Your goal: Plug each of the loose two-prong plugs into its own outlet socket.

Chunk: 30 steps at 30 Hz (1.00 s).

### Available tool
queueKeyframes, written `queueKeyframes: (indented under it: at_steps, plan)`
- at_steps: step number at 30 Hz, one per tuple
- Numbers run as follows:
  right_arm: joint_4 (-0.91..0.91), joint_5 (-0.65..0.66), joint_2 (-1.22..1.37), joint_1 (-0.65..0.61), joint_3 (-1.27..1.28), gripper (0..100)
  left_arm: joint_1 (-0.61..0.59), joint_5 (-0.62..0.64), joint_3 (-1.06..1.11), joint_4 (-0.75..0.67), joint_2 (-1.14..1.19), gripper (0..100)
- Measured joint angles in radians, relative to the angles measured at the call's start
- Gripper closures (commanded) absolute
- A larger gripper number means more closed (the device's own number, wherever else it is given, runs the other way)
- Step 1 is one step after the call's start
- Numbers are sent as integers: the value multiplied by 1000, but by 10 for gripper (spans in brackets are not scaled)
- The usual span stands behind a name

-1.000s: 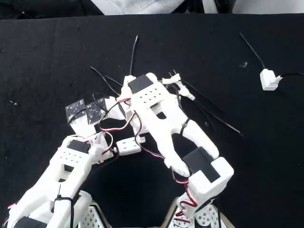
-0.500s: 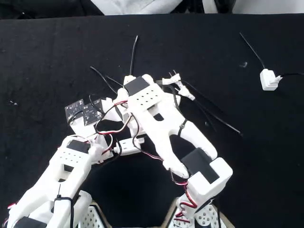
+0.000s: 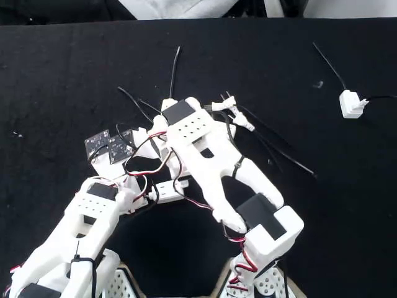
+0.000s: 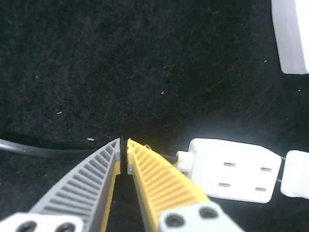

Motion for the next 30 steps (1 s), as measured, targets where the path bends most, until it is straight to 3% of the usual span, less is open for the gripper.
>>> queueKeyframes:
  at_steps: [11, 30]
  plan:
    - [52, 0, -143, -12, 0, 988, 2, 0, 0, 0, 0, 971]
    - [46, 0, -57, -44, 0, 988, 2, 0, 0, 0, 0, 971]
